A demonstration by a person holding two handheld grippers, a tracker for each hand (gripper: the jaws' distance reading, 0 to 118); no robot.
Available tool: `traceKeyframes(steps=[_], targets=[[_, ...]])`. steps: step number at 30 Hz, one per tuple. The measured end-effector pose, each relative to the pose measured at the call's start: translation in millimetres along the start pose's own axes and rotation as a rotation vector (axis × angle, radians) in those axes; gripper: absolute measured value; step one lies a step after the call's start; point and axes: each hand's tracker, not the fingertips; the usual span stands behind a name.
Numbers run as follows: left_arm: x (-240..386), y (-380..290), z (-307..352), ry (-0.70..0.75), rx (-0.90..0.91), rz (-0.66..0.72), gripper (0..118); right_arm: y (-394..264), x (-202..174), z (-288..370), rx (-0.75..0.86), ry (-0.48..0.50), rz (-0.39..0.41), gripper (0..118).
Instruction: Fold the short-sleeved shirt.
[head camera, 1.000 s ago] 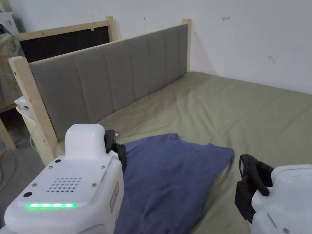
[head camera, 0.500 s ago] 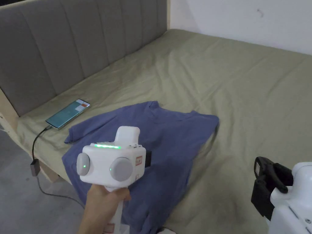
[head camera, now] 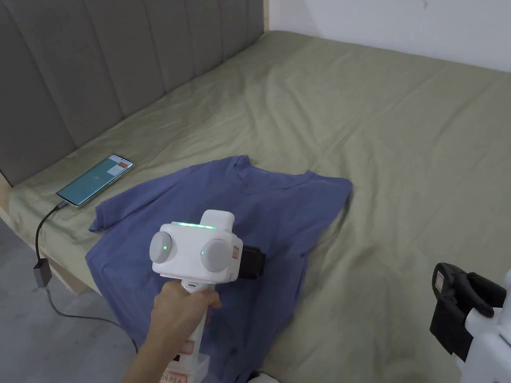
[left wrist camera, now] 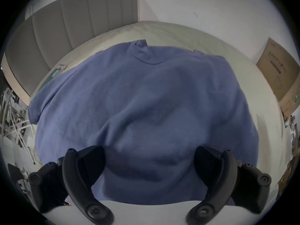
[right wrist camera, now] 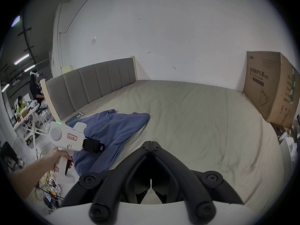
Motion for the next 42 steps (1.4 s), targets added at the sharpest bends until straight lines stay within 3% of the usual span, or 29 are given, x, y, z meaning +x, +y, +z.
traceKeyframes(steps=[2, 4, 6, 7, 11, 20, 25, 28, 32, 36, 39, 42], targets=[[3.6, 2.4, 9.0, 0.007, 0.031, 0.024, 101, -1.4, 0.5, 0.3, -0.005, 0.009, 0.0, 0], [0.6, 5.5, 16.2, 0.014, 0.073, 0.042, 56, -4.6, 2.1, -1.2, -0.012, 0.021, -0.021, 0], [-4.6, 11.7, 16.3, 0.086, 0.08, 0.054, 0, -7.2, 3.6, -3.7, -0.026, 0.025, -0.046, 0], [-10.6, 14.4, 13.2, 0.134, 0.068, 0.053, 0, -8.7, 4.3, -4.0, -0.03, 0.029, -0.053, 0], [-28.8, 15.9, 13.8, -0.009, 0.037, 0.167, 0, -11.4, 5.7, -2.3, -0.041, 0.029, -0.044, 0], [-35.3, 17.2, 46.6, -0.071, 0.051, 0.211, 0, -9.1, 22.1, 10.1, -0.028, -0.006, -0.066, 0], [-51.7, 31.9, 109.3, -0.293, 0.177, 0.341, 0, -6.0, 30.3, 26.4, 0.018, -0.007, -0.1, 0], [-38.4, 50.2, 162.0, -0.292, 0.286, 0.267, 0, -2.9, 33.5, 38.6, 0.039, -0.017, -0.102, 0], [-9.2, 82.4, 236.7, -0.449, 0.429, 0.245, 0, 2.4, 43.1, 58.0, 0.085, -0.034, -0.117, 0], [46.2, 110.2, 308.4, -0.47, 0.546, 0.035, 0, 9.5, 60.3, 81.4, 0.143, -0.07, -0.145, 0], [86.4, 121.9, 346.4, -0.647, 0.578, -0.036, 0, 14.2, 77.7, 99.4, 0.181, -0.12, -0.17, 0], [137.7, 121.6, 375.3, -0.688, 0.628, -0.164, 0, 15.8, 98.7, 120.4, 0.223, -0.172, -0.206, 0]])
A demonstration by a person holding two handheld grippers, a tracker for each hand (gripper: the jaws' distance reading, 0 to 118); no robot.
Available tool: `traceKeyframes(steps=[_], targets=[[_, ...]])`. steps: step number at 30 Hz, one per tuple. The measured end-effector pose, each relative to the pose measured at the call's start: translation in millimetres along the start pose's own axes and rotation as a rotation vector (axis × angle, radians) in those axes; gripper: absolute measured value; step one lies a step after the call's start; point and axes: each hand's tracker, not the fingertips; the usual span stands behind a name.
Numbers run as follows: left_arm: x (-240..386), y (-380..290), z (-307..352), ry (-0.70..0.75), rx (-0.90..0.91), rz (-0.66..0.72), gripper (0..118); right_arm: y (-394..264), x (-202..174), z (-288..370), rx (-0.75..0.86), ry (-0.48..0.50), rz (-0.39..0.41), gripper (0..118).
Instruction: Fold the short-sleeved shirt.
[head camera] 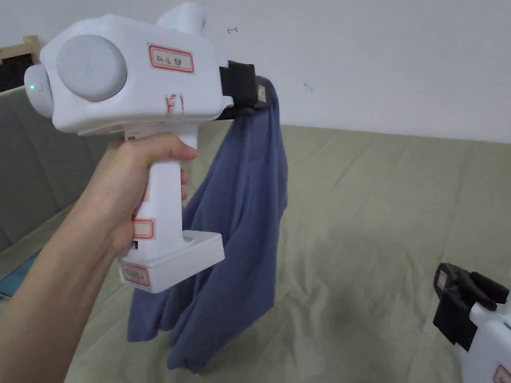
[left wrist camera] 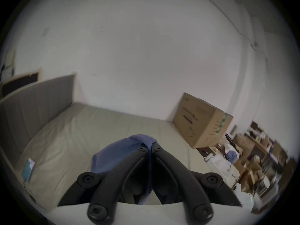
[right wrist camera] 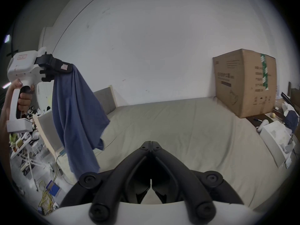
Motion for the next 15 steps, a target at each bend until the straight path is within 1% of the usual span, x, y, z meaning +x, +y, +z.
traceKeyframes(steps=[2, 4, 5, 6, 8, 9, 10, 11, 13, 14, 15], targets=[[33.0, -4.0, -16.4, -0.048, -0.024, -0.067, 0, 5.8, 17.1, 10.9, 0.02, -0.041, -0.017, 0], [51.9, -17.7, -37.2, -0.196, -0.077, 0.01, 0, 8.9, 34.0, 19.9, 0.043, -0.096, -0.029, 0], [51.9, -25.5, -56.6, -0.249, -0.12, 0.034, 0, 10.3, 43.0, 23.6, 0.042, -0.123, -0.039, 0], [59.6, -38.2, -69.4, -0.263, -0.15, 0.049, 0, 10.8, 51.1, 26.3, 0.045, -0.142, -0.048, 0], [79.2, -79.9, -102.5, -0.227, -0.231, -0.015, 0, 8.8, 69.4, 32.7, 0.05, -0.185, -0.07, 0], [86.3, -104.1, -119.0, -0.202, -0.265, -0.025, 0, 7.0, 77.1, 34.6, 0.043, -0.206, -0.083, 0], [91.5, -132.7, -140.2, -0.211, -0.333, -0.023, 0, 5.5, 83.1, 35.9, 0.033, -0.23, -0.098, 0], [94.5, -166.0, -162.8, -0.225, -0.413, 0.026, 0, 2.9, 90.6, 37.3, 0.022, -0.248, -0.11, 0], [101.9, -233.1, -201.5, -0.205, -0.599, 0.096, 0, -1.3, 103.4, 40.5, 0.005, -0.276, -0.133, 0], [106.0, -269.0, -216.3, -0.213, -0.675, 0.109, 0, -2.9, 108.1, 42.2, -0.001, -0.286, -0.14, 0], [111.2, -293.5, -224.7, -0.201, -0.753, 0.089, 0, -4.1, 112.6, 44.1, -0.004, -0.293, -0.143, 0]])
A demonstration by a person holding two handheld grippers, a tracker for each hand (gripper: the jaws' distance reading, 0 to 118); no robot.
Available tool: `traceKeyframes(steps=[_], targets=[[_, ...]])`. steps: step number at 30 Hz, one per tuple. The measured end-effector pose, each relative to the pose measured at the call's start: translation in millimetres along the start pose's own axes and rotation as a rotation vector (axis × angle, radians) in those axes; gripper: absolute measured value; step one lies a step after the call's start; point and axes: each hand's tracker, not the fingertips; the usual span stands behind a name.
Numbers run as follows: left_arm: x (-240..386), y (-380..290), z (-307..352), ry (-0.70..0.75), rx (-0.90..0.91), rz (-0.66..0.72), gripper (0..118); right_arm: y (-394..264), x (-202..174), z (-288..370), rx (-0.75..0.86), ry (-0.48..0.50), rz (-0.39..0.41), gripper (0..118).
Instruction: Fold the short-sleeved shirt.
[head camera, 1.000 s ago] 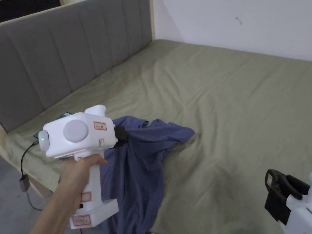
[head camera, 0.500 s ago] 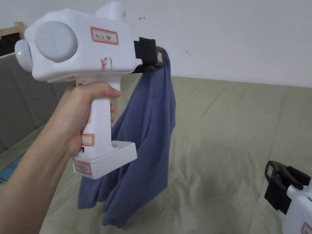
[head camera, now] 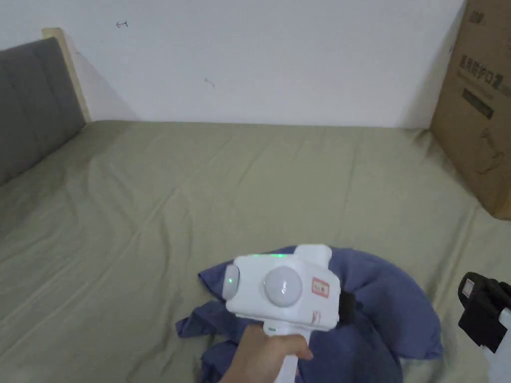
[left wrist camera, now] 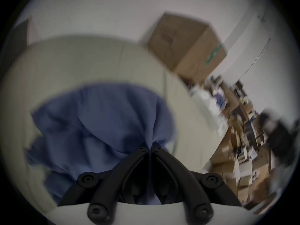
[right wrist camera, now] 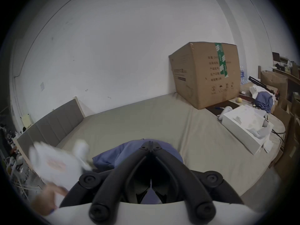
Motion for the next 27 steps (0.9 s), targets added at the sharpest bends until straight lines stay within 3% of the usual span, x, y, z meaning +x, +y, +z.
traceKeyframes(steps=[2, 5, 12, 13, 14, 15, 16, 17, 21, 25, 26, 27], targets=[[4.8, -24.9, -35.5, 0.031, -0.081, -0.064, 0, -0.1, 9.8, 0.8, -0.01, -0.02, 0.005, 0], [4.3, -42.0, -49.6, 0.06, -0.041, -0.053, 0, -1.4, 22.0, -1.0, -0.024, -0.052, 0.022, 0], [1.5, -35.2, -37.4, 0.07, -0.043, -0.05, 3, -5.2, 36.3, -15.0, -0.056, -0.075, -0.016, 0], [1.1, -33.8, -33.3, 0.066, -0.035, -0.056, 10, -6.4, 35.0, -16.5, -0.059, -0.072, -0.021, 0], [1.4, -33.7, -28.6, 0.057, -0.022, -0.056, 31, -7.6, 33.2, -17.6, -0.064, -0.066, -0.02, 0], [2.0, -32.5, -23.9, 0.062, -0.005, -0.058, 75, -8.7, 30.8, -18.0, -0.071, -0.06, -0.014, 0], [2.1, -31.1, -17.8, 0.06, 0.007, -0.061, 104, -9.2, 27.5, -18.2, -0.078, -0.055, -0.002, 0], [2.2, -30.0, -10.0, 0.055, 0.026, -0.059, 118, -9.3, 24.1, -18.1, -0.081, -0.05, 0.009, 0], [-1.6, -29.5, 36.9, 0.014, 0.139, -0.063, 117, -6.0, 9.7, -15.3, -0.072, -0.016, 0.039, 0], [-27.6, -35.0, 83.2, 0.146, 0.18, -0.097, 115, -6.9, -7.8, -15.3, -0.074, 0.037, 0.06, 0], [-39.9, -38.9, 94.4, 0.183, 0.191, -0.106, 108, -8.8, -13.4, -16.2, -0.079, 0.044, 0.07, 0], [-49.3, -42.5, 106.6, 0.221, 0.199, -0.104, 84, -11.3, -18.8, -17.7, -0.088, 0.053, 0.082, 0]])
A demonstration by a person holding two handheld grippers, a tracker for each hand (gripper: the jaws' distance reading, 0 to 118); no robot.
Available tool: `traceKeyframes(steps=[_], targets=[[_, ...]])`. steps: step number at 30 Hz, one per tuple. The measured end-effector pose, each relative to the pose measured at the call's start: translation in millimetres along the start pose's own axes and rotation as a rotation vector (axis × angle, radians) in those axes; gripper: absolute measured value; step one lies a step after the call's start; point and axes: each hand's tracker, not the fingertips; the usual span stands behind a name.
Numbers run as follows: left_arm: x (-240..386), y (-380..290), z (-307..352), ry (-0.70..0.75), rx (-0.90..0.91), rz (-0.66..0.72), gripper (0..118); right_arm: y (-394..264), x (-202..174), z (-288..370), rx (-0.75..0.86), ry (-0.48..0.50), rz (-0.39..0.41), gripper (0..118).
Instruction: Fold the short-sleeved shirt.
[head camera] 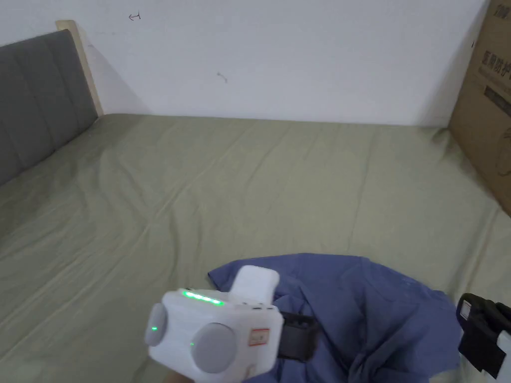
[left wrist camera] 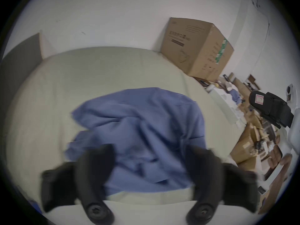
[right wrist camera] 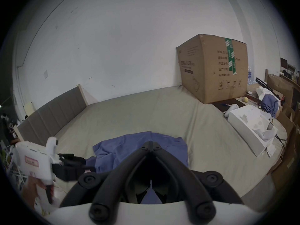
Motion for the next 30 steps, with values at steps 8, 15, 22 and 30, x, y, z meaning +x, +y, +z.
traceKeyframes(steps=[8, 15, 22, 30], targets=[[-98.4, -36.0, 26.1, 0.15, -0.039, 0.115, 0, -14.3, -41.6, -24.7, -0.065, 0.083, 0.087, 0], [-124.6, -26.6, -13.3, 0.223, -0.093, 0.01, 118, -22.6, -64.0, -47.5, -0.121, 0.129, 0.124, 0], [-115.3, -11.5, -62.4, 0.249, -0.111, -0.11, 35, -32.6, -65.0, -67.1, -0.178, 0.136, 0.119, 0], [-100.4, -26.9, -55.4, 0.187, -0.107, -0.136, 0, -33.4, -56.5, -82.9, -0.218, 0.111, 0.144, 0]])
